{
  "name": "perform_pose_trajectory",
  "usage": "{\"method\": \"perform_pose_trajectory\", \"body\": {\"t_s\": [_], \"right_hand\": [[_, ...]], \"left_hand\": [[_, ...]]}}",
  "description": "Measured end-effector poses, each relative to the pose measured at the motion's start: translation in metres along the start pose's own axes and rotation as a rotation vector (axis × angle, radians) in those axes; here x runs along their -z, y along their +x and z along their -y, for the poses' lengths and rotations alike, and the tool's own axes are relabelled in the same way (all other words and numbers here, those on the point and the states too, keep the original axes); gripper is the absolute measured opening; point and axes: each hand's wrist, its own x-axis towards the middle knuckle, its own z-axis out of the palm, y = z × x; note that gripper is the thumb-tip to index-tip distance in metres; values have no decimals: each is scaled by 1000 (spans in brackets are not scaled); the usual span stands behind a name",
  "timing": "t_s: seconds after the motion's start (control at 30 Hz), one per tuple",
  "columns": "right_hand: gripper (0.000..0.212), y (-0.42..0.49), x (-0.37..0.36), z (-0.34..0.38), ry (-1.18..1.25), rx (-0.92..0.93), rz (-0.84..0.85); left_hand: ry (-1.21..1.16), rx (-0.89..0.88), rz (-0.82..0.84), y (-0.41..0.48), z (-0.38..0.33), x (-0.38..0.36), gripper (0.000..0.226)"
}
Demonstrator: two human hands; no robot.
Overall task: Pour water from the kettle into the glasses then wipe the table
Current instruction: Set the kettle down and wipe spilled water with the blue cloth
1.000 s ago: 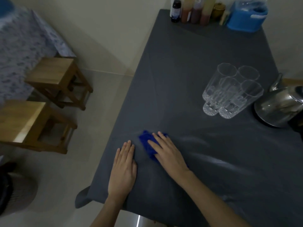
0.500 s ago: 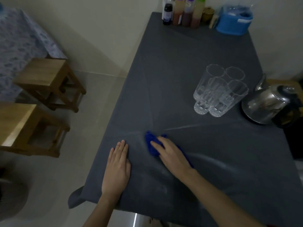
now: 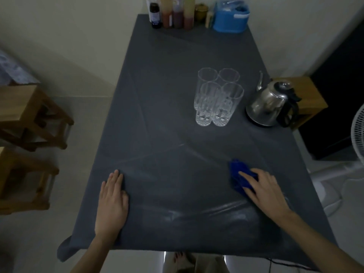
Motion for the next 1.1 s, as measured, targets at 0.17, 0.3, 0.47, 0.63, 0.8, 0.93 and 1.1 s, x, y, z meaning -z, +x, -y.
{"method": "perform_pose_trajectory", "body": {"t_s": [0.17,0.3,0.47,0.63,0.8,0.93,1.1], "right_hand": [[59,2,-12,32,79,22,-57],[55,24,-29,115,234,284,-63],[47,23,-44,190,323,568,30],[56,15,-36,133,110,477,40],[51,-3,-19,41,53,161,3],[46,-28,-5,-29,38,-209,-44],[45,-25,-10,-50,170,-435,-103]], "left_hand": [[8,-4,-7,-1,-1,0,57],[59,-1,10,0,-3,-1,57],[122,54,58,3,-12,1,61],[55,-60,88,11,-45,-4,61],[15,-184,93,23,-84,-18,62],[51,-217,101,32,-98,-27,61],[108,-224,102,29,-94,-37,57]]}}
